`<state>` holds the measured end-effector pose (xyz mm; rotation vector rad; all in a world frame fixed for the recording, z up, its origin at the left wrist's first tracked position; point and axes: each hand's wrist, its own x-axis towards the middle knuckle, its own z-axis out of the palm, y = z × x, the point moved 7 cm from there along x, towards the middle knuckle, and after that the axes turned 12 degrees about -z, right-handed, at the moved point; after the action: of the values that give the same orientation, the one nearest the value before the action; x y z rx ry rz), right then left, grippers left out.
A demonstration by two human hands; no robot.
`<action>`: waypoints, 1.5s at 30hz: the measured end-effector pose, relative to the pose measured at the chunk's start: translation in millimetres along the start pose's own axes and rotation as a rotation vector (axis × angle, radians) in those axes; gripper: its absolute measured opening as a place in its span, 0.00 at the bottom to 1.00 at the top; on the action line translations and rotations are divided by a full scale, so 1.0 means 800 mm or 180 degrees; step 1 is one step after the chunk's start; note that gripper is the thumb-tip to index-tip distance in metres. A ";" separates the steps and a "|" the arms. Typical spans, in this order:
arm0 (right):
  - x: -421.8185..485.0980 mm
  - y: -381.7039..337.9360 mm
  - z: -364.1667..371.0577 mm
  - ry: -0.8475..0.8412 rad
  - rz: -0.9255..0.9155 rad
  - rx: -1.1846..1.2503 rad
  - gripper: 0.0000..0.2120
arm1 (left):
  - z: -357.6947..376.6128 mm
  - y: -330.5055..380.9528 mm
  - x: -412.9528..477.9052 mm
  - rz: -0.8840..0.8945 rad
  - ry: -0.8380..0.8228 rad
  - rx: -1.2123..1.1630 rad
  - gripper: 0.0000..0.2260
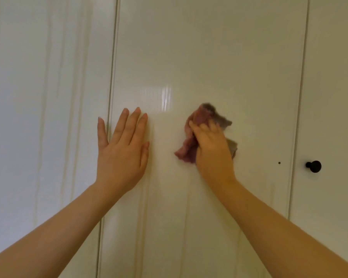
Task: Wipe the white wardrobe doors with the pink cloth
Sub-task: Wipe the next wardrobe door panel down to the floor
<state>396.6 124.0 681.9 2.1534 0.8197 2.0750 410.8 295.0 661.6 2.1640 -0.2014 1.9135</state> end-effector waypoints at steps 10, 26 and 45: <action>0.056 -0.024 0.013 -0.0019 0.0238 -0.0595 0.28 | 0.004 -0.045 -0.018 -0.0329 -0.0144 0.0047 0.23; 0.001 -0.137 0.062 -0.0647 -0.1662 0.0197 0.12 | 0.012 -0.069 -0.052 -0.0133 -0.0305 0.0028 0.22; 0.023 -0.110 0.055 -0.0188 -0.0800 0.0258 0.13 | 0.026 -0.076 -0.057 -0.0008 -0.0243 0.0023 0.25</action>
<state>407.1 221.2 660.6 2.0153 1.1200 1.8780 440.7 345.2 608.5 2.2429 -0.2060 1.8345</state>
